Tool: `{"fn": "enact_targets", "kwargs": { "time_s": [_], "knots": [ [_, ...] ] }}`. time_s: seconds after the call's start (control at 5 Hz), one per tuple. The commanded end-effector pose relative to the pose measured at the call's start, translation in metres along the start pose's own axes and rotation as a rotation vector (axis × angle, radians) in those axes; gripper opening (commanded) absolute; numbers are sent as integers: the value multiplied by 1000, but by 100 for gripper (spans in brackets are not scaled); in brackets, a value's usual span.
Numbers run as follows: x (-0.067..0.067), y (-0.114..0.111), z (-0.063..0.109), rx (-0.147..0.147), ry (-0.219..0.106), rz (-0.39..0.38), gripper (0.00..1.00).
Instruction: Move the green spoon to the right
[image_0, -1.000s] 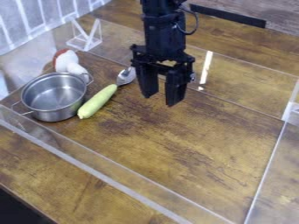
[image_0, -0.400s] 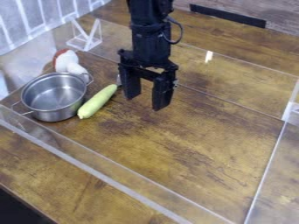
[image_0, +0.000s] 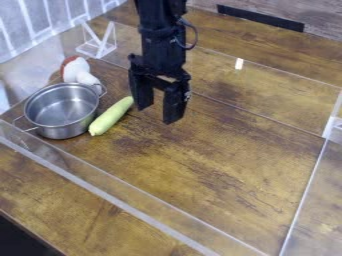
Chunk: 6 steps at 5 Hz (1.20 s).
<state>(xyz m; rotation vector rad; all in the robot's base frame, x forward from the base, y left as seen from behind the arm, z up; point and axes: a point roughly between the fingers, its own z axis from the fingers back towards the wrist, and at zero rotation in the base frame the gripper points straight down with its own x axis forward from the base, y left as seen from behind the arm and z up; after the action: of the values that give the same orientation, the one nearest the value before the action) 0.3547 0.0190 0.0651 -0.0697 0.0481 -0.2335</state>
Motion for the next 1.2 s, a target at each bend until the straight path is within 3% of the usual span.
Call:
{"fn": "enact_targets", "kwargs": {
  "time_s": [0.0,0.2,0.4,0.6,0.8,1.0],
  "knots": [
    [-12,24,10,30,-41,79,100],
    [-20,34,1,34,-38,137,100],
    [-17,35,-3,29,-36,192,0],
    [-14,34,-2,24,-38,243,0],
    [-5,13,9,-14,-58,309,0],
    [5,1,29,-50,-75,312,0]
  ]
}}
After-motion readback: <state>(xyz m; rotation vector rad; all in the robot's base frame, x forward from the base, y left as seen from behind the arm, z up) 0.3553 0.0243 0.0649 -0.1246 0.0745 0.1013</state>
